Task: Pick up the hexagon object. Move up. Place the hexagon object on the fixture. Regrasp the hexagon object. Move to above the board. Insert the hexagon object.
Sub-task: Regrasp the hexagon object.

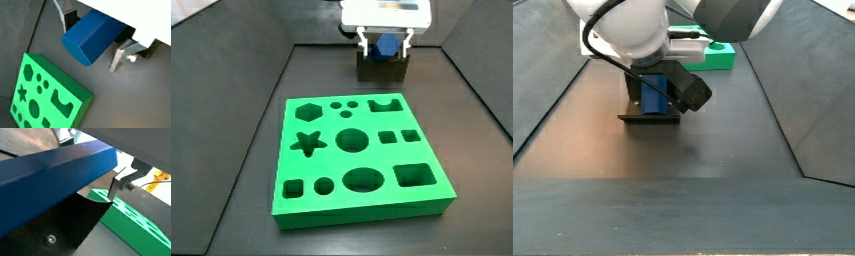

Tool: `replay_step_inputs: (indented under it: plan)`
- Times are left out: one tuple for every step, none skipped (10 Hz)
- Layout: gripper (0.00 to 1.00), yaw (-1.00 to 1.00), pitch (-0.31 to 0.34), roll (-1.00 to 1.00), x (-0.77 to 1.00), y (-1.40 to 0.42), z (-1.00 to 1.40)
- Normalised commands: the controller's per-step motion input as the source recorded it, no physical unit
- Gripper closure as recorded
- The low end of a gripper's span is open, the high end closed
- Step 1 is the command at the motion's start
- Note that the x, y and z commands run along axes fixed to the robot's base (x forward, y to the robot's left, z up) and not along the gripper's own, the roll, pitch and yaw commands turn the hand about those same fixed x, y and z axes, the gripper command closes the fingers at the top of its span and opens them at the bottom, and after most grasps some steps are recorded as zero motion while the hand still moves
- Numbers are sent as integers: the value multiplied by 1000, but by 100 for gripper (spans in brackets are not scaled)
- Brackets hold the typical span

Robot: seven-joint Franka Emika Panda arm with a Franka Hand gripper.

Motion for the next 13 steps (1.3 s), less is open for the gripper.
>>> replay_step_inputs:
  plan:
    - [0,-43,-13,-31,0,0,1000]
    - [0,-34,-10,-22,-7,2,1000]
    - [0,-22,-4,-11,-17,6,1000]
    - [0,-3,2,17,-29,5,1000]
    - [0,1,8,27,-34,8,1000]
    - [0,6,27,35,-34,10,839]
    - [0,7,38,39,-31,12,654]
    - [0,1,52,39,-27,12,467]
    - [0,-3,63,44,-25,14,270]
    - [0,36,54,1000,139,-699,958]
    - [0,36,54,1000,139,-665,895]
    - [0,35,49,1000,51,-467,706]
    - [0,34,47,1000,15,-331,575]
